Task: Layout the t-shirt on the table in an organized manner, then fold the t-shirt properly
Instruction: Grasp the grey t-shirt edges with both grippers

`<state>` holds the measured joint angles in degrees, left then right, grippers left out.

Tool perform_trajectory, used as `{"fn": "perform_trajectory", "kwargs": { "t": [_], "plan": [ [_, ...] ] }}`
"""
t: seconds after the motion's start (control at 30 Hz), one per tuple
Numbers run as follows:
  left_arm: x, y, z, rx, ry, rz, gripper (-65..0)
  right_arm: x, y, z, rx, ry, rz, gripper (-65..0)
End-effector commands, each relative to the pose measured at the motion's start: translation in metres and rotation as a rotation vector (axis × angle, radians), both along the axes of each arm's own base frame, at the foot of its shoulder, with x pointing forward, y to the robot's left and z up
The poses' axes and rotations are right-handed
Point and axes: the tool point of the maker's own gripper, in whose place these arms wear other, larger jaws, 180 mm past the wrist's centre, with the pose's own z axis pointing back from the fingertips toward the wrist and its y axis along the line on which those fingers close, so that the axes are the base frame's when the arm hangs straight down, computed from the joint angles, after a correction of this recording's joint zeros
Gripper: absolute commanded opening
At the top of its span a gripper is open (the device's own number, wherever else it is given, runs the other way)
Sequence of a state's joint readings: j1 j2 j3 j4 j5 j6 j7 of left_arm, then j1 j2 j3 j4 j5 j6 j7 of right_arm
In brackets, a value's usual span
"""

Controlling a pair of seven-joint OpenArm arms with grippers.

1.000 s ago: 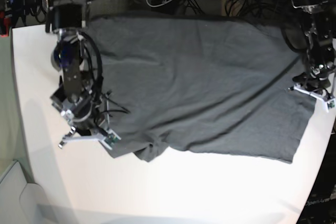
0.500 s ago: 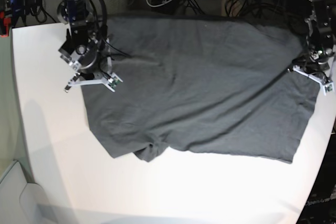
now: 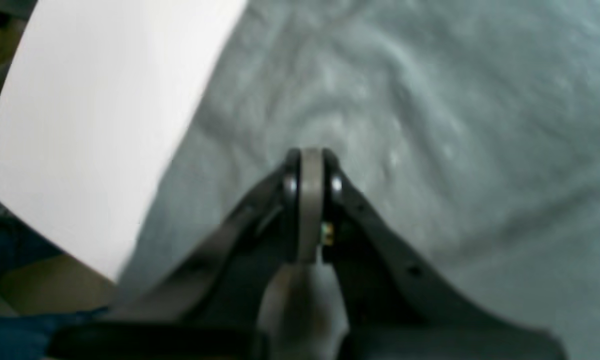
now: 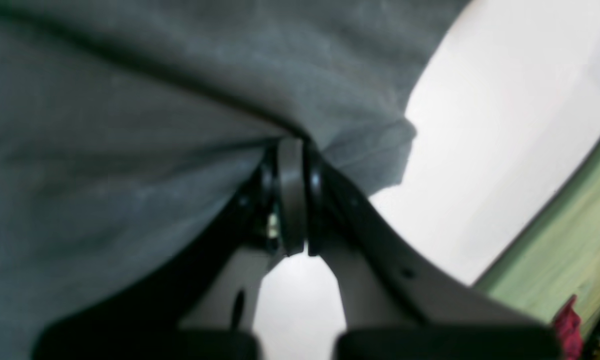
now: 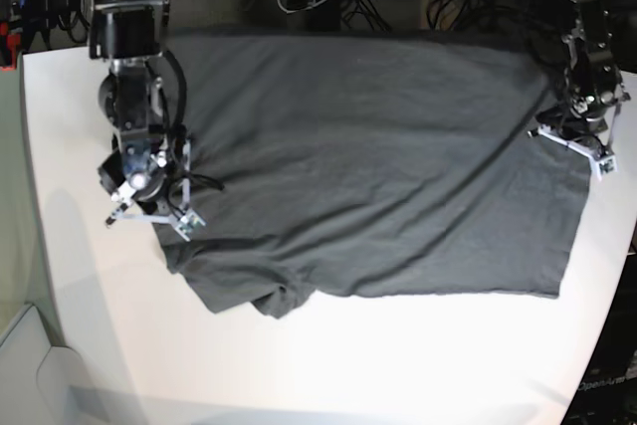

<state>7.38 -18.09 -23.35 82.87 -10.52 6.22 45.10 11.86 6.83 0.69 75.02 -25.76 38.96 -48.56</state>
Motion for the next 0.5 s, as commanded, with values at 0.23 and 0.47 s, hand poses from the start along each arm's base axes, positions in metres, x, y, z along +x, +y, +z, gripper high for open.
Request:
{"fn": "perform_trajectory", "kwargs": {
  "t": [0.23, 0.47],
  "plan": [
    [0.037, 0.002, 0.030, 0.020, -0.100, -0.013, -64.9, 0.032, -0.028, -0.011, 0.021, 0.077, -0.036, -65.0],
    [0.059, 0.008, 0.052, 0.030, -0.165, -0.003, -64.9, 0.074, -0.039, 0.035, -0.011, -0.027, -0.049, -65.0]
  ]
}}
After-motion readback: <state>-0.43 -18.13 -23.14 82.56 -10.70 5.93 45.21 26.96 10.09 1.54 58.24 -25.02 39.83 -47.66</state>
